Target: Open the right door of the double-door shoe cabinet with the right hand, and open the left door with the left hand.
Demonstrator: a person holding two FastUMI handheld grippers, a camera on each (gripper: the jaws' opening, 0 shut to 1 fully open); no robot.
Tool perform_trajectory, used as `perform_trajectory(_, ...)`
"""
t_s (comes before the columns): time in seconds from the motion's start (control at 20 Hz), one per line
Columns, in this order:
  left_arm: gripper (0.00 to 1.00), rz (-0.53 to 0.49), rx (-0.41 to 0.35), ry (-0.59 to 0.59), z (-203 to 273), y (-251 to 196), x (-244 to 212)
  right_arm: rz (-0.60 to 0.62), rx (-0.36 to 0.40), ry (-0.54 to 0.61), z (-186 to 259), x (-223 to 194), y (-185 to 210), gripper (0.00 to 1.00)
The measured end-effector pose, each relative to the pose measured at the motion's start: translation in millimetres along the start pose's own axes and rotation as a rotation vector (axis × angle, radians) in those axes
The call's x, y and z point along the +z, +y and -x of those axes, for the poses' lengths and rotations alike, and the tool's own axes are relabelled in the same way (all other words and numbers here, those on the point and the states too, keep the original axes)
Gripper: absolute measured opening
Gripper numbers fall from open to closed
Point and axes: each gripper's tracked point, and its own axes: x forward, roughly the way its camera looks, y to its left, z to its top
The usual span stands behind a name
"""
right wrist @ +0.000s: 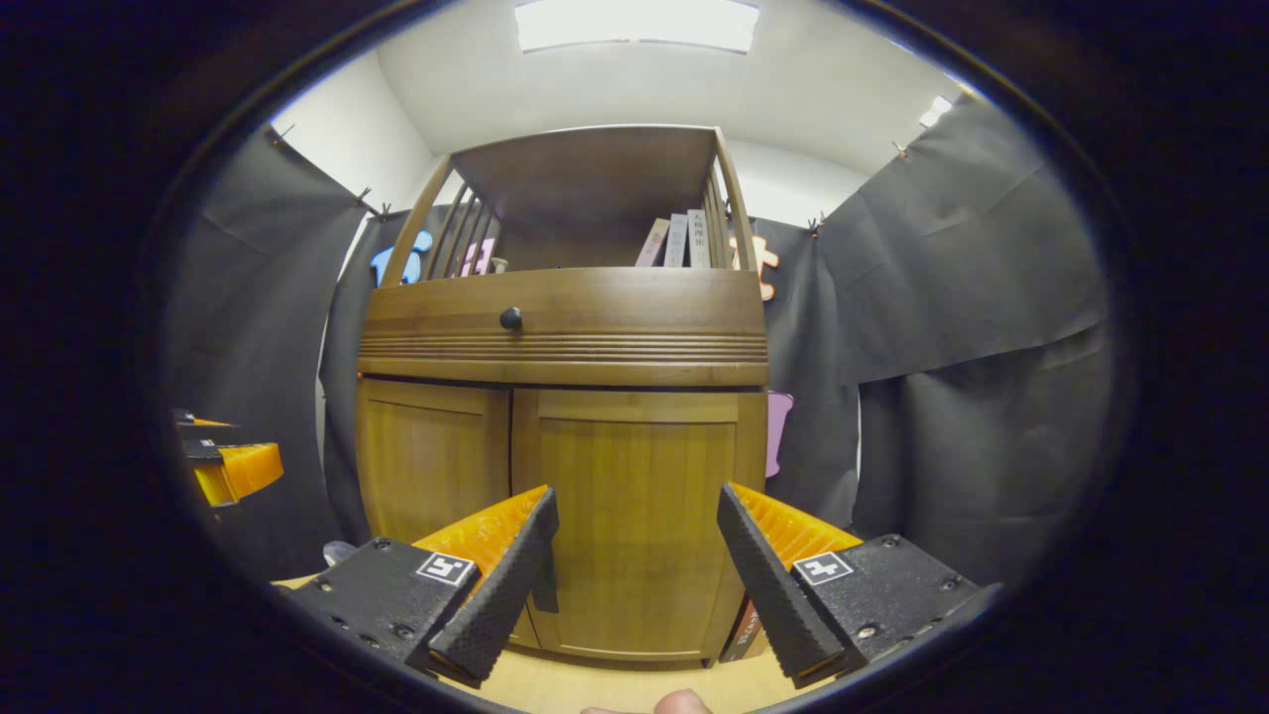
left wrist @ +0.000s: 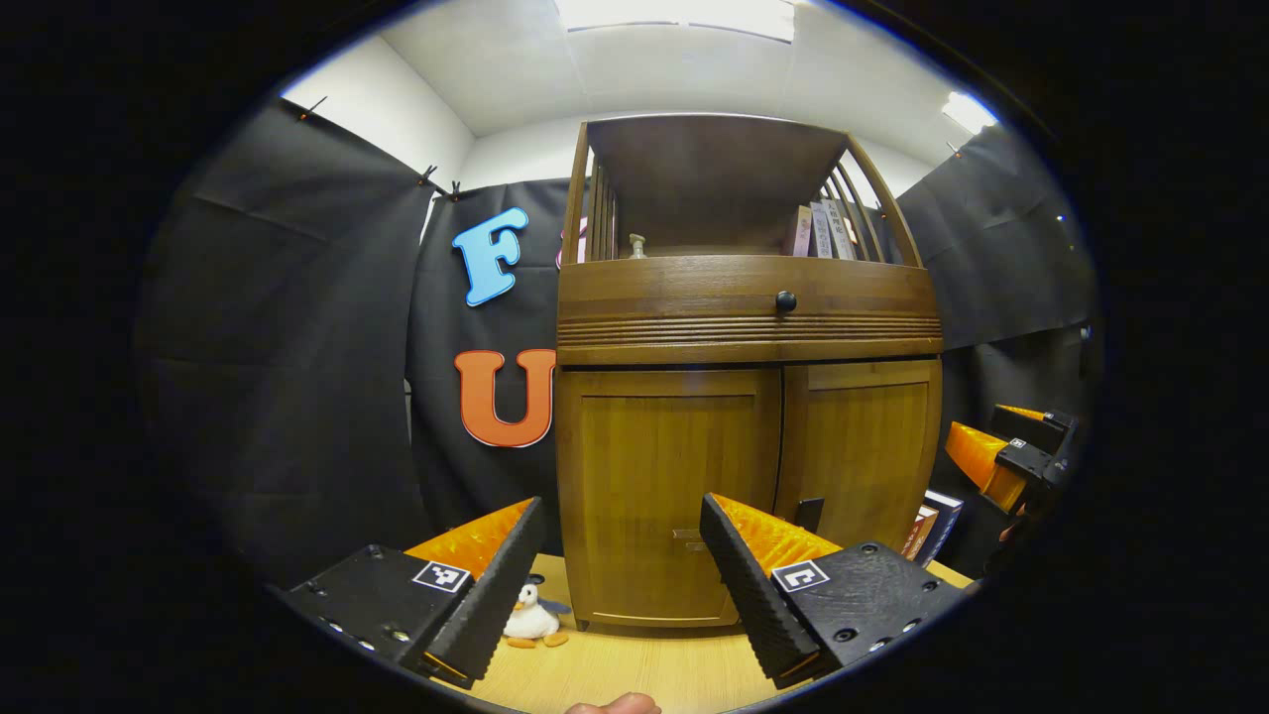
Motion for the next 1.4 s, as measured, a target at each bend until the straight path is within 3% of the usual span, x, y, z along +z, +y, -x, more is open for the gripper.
perform_trajectory(0.7,0.95,-0.057,0.169,0.009,31.9,65.7,-4.6,0.014,0.102,0.107,-50.1,-52.1,54.5,1.00)
perform_trajectory(1.1,0.95,-0.027,0.274,0.031,49.7,97.1,-13.0,0.020,0.123,0.223,-90.0,-98.4,79.2,1.00)
perform_trajectory(1.4,0.95,-0.031,0.319,0.028,61.1,111.0,-12.9,-0.002,0.139,0.321,-115.5,-137.3,92.4,0.93)
